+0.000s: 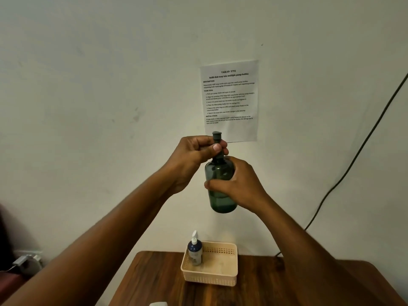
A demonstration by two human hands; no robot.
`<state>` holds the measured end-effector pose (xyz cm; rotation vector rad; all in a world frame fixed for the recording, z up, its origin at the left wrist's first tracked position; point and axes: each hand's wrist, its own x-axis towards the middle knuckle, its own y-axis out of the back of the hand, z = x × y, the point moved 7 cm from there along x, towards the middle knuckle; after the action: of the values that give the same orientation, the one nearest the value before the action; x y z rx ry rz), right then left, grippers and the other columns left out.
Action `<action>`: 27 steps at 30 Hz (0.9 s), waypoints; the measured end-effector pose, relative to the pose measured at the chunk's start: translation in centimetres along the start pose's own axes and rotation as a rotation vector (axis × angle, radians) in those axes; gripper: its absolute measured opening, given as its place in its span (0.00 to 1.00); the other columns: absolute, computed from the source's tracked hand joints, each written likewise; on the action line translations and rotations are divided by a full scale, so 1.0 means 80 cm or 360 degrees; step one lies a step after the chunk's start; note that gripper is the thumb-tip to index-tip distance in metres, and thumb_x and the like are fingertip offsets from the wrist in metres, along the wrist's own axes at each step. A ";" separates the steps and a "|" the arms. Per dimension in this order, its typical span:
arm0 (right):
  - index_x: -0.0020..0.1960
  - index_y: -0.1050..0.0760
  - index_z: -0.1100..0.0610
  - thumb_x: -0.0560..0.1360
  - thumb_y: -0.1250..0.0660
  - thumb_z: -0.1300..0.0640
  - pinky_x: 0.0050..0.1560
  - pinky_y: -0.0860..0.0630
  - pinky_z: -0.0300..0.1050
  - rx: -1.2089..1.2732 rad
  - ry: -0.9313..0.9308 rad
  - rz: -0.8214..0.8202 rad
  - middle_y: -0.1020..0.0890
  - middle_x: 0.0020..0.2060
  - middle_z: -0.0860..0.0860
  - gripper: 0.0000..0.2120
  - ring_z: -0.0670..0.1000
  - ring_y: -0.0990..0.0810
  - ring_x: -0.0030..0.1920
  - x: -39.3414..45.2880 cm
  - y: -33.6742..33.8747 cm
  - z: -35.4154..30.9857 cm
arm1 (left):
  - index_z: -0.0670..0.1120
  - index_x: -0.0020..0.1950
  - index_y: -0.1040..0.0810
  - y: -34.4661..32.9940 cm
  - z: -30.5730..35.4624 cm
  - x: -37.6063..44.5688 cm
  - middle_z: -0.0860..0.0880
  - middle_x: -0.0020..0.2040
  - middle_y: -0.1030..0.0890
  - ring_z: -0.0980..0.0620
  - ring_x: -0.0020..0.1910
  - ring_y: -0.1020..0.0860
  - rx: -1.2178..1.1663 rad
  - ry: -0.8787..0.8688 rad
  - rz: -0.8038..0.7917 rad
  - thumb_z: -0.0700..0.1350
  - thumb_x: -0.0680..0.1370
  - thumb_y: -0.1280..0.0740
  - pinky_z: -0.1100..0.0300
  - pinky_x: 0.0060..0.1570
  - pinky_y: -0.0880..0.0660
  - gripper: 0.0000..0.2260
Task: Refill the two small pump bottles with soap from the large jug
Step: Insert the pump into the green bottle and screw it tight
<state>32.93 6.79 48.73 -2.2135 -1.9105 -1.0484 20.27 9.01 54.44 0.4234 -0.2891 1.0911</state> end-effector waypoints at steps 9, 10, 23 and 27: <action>0.55 0.28 0.41 0.63 0.21 0.44 0.38 0.28 0.28 0.0023 0.0002 0.0066 0.22 0.46 0.35 0.24 0.42 0.21 0.46 0.000 0.003 -0.002 | 0.45 0.61 0.18 -0.008 0.004 0.000 0.46 0.57 0.15 0.48 0.62 0.18 -0.0004 0.0135 -0.0241 0.43 0.86 0.40 0.51 0.64 0.25 0.11; 0.55 0.28 0.41 0.63 0.21 0.44 0.38 0.29 0.28 0.0028 0.0009 0.0077 0.22 0.46 0.35 0.24 0.41 0.21 0.45 0.001 0.002 -0.004 | 0.46 0.60 0.16 -0.009 0.007 0.001 0.49 0.55 0.14 0.51 0.60 0.17 0.0021 0.0123 -0.0201 0.45 0.85 0.38 0.54 0.63 0.23 0.11; 0.49 0.28 0.38 0.61 0.23 0.41 0.36 0.29 0.27 0.0062 -0.0008 0.0088 0.21 0.45 0.35 0.21 0.41 0.20 0.45 0.003 0.009 -0.006 | 0.40 0.67 0.21 -0.011 0.016 0.004 0.42 0.60 0.15 0.48 0.62 0.18 0.0004 0.0073 -0.0268 0.36 0.85 0.40 0.54 0.63 0.22 0.13; 0.54 0.29 0.39 0.62 0.23 0.41 0.35 0.30 0.26 0.0020 0.0018 0.0076 0.23 0.46 0.33 0.24 0.40 0.21 0.44 0.006 0.007 -0.013 | 0.44 0.61 0.16 -0.005 0.029 0.006 0.49 0.50 0.13 0.55 0.51 0.15 0.0062 -0.0030 0.0046 0.42 0.80 0.28 0.61 0.52 0.19 0.11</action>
<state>32.95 6.61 50.01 -2.2299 -1.8450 -1.0365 20.75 8.17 56.60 0.4655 -0.2919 1.1227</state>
